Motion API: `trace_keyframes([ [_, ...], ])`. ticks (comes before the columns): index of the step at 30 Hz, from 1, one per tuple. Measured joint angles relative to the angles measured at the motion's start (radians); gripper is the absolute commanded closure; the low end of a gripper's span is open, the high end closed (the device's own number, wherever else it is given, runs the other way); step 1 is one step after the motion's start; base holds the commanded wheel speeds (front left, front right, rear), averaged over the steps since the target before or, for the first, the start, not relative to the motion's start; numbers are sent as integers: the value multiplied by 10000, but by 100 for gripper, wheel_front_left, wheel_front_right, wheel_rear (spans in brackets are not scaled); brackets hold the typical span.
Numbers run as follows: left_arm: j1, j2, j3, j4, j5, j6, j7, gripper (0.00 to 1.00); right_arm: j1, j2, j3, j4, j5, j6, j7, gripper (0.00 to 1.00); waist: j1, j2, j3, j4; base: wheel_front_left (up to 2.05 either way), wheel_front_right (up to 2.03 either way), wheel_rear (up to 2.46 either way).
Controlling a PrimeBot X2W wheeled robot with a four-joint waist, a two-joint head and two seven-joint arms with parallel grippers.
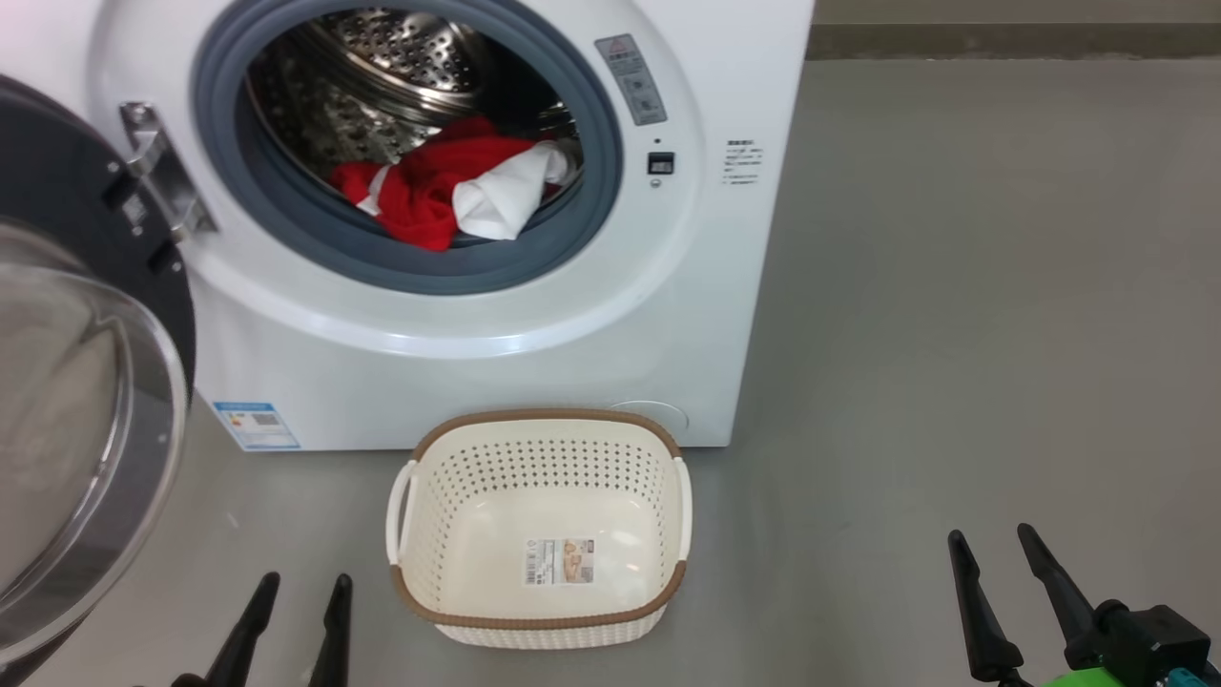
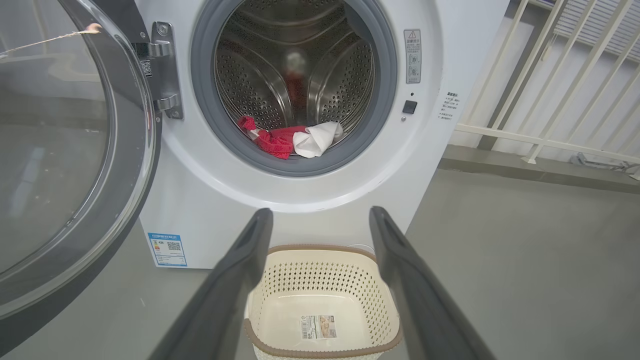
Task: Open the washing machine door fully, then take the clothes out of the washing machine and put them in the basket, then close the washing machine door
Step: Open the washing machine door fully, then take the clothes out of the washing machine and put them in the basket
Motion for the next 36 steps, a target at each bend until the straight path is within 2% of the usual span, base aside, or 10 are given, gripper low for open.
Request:
trace_keyframes([
  [8, 6, -10, -270, -130, -6, 0, 0, 0, 179, 38, -276, -134, 10, 0, 0, 0, 0, 0, 72, -469, 0, 0, 0],
  [36, -35, 217, -453, -351, -161, 0, -2, 0, 235, 142, -393, -209, -4, 0, -2, 0, 0, 0, 107, -277, 11, -11, 0],
])
